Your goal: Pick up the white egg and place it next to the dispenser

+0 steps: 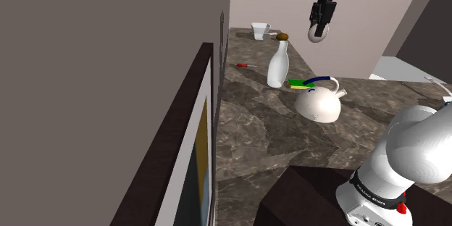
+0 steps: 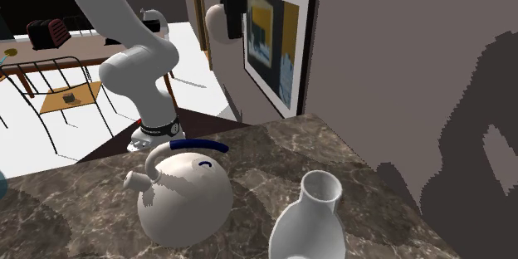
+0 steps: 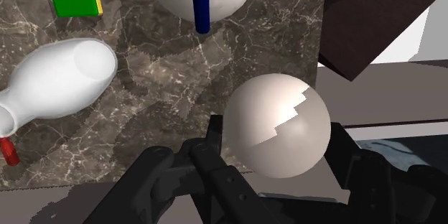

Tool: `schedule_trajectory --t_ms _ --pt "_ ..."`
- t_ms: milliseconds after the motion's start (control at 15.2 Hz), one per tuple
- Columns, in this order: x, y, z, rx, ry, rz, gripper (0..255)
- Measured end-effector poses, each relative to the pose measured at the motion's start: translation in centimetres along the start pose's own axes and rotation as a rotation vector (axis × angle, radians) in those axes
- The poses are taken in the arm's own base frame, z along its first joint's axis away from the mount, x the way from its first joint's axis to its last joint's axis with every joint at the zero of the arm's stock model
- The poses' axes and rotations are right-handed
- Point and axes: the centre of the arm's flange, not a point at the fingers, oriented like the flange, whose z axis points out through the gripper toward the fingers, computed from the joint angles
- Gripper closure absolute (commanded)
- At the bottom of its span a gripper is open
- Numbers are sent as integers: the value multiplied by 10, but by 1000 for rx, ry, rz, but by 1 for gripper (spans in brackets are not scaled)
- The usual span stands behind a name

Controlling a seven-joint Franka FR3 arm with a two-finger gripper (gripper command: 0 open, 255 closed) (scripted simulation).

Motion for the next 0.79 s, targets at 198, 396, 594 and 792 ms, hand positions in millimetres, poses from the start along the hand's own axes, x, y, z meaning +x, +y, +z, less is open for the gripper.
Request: schedule_trajectory --t_ms 198,396,594,792 --pt "1 -2 -15 0 0 0 255" --pt "1 -5 -30 0 0 0 255" --pt "-5 -5 -42 0 0 0 255" --pt "-38 -3 -43 0 0 0 255"
